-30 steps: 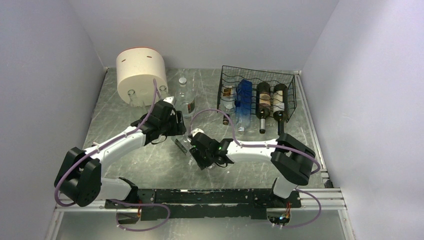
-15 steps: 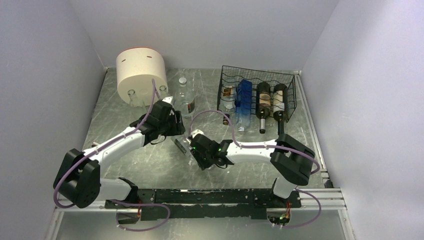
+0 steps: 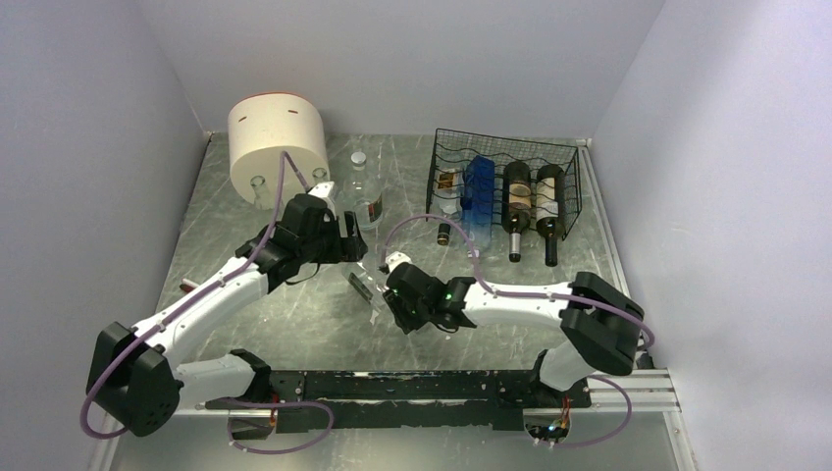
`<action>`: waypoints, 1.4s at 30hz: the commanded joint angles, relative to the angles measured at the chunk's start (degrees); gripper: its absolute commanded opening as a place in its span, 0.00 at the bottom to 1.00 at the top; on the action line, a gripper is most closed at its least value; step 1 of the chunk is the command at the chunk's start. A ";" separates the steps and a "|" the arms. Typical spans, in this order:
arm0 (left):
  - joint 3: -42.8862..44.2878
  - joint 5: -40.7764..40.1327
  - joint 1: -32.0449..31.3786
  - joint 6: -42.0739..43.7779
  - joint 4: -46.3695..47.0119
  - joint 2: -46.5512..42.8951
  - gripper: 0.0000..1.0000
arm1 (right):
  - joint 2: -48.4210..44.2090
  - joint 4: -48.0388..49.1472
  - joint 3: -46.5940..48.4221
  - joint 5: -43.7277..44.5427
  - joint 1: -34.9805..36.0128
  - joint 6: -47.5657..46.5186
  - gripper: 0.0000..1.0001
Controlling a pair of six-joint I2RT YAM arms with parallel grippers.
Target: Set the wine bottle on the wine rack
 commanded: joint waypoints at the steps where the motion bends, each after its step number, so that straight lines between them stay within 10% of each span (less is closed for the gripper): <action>1: 3.47 0.97 -0.24 1.52 -2.16 -1.66 0.88 | -7.31 5.16 0.17 3.36 -0.18 -0.73 0.00; 22: 7.01 -4.85 -0.31 5.02 0.87 -16.53 0.91 | -24.31 -2.79 8.83 23.12 -7.47 -0.62 0.00; 42: 6.34 -5.22 -0.26 7.78 0.13 -17.61 0.91 | -5.73 2.14 27.61 4.97 -39.17 7.72 0.00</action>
